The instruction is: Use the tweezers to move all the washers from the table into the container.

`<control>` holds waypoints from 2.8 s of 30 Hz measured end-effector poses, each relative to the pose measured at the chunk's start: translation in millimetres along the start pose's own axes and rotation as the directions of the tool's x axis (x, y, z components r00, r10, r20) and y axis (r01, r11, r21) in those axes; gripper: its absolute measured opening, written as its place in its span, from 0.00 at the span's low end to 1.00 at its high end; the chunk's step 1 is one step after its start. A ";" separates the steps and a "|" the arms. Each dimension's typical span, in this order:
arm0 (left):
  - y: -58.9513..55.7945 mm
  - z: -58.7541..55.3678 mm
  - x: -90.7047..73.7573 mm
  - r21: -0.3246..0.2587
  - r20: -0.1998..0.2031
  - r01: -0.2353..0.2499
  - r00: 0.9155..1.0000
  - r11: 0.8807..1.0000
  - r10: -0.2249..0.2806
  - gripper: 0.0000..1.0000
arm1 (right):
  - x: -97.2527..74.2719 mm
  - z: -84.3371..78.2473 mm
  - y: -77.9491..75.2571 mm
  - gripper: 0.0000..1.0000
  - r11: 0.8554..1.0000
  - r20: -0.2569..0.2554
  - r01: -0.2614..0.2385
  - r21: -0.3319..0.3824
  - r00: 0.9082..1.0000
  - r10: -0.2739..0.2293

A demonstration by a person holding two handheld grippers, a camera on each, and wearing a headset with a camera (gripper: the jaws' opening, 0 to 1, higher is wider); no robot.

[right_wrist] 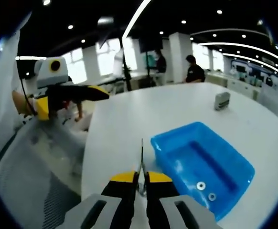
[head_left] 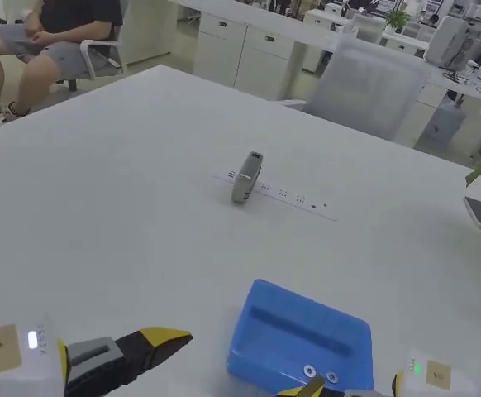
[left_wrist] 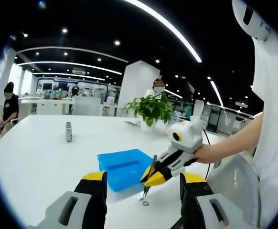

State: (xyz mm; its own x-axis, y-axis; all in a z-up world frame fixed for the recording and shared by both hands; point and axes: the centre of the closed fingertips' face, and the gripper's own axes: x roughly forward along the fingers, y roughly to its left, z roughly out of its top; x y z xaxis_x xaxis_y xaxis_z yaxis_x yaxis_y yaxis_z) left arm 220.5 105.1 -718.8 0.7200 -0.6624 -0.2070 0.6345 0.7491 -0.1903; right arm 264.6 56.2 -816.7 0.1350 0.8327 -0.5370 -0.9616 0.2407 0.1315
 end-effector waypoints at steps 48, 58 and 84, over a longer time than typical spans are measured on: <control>63.2 13.1 -20.0 0.024 0.118 -0.372 0.923 0.928 0.366 0.99 | -35.4 58.9 -75.9 0.03 0.922 0.068 0.209 0.326 0.968 -0.243; 31.4 17.1 -4.5 0.069 0.145 -0.205 0.970 0.976 0.194 0.99 | -18.4 30.8 -96.5 0.03 0.882 -0.062 0.350 0.316 0.935 -0.349; -8.4 -26.4 9.9 0.121 -0.054 0.086 0.995 0.989 -0.080 0.99 | -11.8 30.4 -88.1 0.03 0.808 -0.043 0.494 0.321 0.860 -0.509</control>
State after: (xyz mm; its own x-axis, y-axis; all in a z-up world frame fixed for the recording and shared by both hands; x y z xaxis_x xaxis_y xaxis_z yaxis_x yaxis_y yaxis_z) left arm 214.9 92.0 -744.6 0.6510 -0.7193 -0.2425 0.7233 0.6847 -0.0894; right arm 355.0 40.3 -796.6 0.5953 0.5718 -0.5646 -0.6331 0.7664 0.1087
